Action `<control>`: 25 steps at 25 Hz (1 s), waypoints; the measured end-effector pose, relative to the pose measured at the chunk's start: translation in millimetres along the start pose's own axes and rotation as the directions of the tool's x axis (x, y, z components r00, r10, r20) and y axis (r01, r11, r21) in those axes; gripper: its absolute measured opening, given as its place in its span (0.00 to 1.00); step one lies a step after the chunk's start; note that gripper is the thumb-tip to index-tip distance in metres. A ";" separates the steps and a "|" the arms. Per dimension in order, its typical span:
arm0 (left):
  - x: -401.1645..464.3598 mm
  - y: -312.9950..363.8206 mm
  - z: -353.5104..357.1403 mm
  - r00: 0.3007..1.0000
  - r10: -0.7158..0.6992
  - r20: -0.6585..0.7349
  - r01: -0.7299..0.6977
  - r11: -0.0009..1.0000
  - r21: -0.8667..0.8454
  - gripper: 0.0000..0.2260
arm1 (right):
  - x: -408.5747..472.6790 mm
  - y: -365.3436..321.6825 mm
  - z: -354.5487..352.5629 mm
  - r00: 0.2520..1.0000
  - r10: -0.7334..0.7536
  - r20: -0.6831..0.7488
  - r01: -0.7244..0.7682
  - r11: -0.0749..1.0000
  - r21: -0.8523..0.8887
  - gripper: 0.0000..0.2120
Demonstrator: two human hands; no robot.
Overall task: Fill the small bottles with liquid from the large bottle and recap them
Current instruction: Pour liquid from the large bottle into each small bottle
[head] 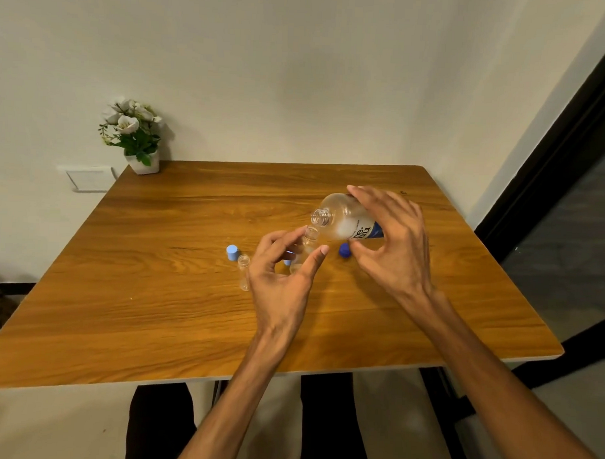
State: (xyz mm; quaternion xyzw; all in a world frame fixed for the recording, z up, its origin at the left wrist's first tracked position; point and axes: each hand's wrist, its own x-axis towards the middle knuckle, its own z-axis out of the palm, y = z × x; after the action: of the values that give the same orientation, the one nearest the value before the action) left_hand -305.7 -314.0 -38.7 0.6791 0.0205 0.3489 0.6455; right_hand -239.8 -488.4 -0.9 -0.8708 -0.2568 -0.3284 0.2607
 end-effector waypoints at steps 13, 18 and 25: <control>-1.2 -0.6 -4.7 0.996 -0.001 -0.088 -0.001 1.000 -0.022 0.17 | 15.6 -3.1 -9.2 0.990 -0.140 -0.001 0.139 0.987 -0.081 0.38; -1.6 0.3 -5.0 0.995 0.002 -0.099 -0.004 1.000 -0.024 0.17 | 19.0 -3.8 -12.4 0.985 -0.174 0.009 0.174 0.979 -0.103 0.36; -4.0 3.5 -4.4 0.994 -0.001 -0.105 -0.003 1.000 -0.030 0.17 | 23.1 -4.5 -17.0 0.975 -0.222 0.002 0.220 0.964 -0.148 0.35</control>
State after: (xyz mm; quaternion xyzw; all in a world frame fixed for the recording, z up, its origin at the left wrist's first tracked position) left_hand -312.4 -312.6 -37.7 0.6500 0.0490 0.3849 0.6534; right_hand -235.0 -489.4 27.7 -0.8511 -0.3253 -0.3798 0.1596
